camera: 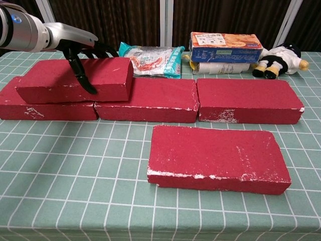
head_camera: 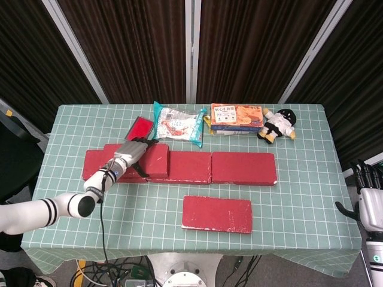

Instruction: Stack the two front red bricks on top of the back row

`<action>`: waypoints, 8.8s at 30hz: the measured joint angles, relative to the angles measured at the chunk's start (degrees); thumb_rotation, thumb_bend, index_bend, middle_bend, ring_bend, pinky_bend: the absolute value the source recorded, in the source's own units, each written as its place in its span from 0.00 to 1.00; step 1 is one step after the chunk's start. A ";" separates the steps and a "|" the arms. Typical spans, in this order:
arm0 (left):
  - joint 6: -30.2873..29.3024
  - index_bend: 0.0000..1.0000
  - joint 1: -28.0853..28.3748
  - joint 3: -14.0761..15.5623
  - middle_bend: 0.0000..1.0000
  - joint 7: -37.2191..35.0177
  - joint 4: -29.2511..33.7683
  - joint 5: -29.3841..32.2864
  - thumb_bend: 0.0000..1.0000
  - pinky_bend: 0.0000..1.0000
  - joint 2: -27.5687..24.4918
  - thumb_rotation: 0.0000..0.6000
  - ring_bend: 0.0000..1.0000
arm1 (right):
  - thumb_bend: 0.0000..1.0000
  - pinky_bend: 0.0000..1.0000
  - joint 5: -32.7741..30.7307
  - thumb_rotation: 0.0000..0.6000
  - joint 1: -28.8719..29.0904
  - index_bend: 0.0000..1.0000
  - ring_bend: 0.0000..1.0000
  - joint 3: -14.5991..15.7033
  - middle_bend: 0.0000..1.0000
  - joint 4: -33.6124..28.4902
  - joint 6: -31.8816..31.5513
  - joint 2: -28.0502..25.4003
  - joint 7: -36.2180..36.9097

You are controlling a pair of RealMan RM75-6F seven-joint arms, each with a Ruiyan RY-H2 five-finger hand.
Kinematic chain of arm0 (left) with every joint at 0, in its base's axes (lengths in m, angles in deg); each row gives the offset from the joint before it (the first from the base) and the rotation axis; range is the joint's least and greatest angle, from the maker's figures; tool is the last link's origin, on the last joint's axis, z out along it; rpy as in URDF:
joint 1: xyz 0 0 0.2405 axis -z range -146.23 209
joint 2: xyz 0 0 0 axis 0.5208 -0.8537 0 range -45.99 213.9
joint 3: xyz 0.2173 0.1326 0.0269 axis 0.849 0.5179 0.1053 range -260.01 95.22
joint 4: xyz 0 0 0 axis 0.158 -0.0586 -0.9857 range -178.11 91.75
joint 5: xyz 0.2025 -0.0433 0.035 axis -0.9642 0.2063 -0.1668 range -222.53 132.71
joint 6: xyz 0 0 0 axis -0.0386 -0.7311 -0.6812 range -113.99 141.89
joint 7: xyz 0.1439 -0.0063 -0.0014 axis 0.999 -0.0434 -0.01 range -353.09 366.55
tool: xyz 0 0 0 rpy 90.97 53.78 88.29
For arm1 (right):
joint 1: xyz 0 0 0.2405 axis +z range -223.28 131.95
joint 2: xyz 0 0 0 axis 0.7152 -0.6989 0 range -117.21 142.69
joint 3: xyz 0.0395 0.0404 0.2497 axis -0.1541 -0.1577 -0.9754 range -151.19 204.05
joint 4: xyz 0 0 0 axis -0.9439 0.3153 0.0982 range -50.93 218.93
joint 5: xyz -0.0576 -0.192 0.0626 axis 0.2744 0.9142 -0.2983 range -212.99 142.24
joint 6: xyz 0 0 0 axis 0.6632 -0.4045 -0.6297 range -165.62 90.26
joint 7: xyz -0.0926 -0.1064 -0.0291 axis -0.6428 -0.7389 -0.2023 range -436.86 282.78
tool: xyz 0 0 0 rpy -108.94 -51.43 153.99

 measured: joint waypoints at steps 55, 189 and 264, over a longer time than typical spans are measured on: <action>-1.99 0.03 3.92 3.70 0.00 0.53 0.58 4.58 0.06 0.00 1.36 1.00 0.00 | 0.10 0.00 -0.80 1.00 0.03 0.00 0.00 0.07 0.00 1.81 0.78 0.80 0.73; -5.76 0.00 9.83 7.93 0.05 9.07 3.43 17.66 0.19 0.00 1.77 1.00 0.00 | 0.11 0.00 -2.46 1.00 0.53 0.00 0.00 -0.52 0.00 2.40 2.14 0.88 1.83; -10.34 0.00 6.72 4.76 0.00 7.11 10.25 12.59 0.08 0.00 -2.88 1.00 0.00 | 0.11 0.00 -1.97 1.00 0.08 0.00 0.00 -0.78 0.00 1.01 0.76 0.02 1.80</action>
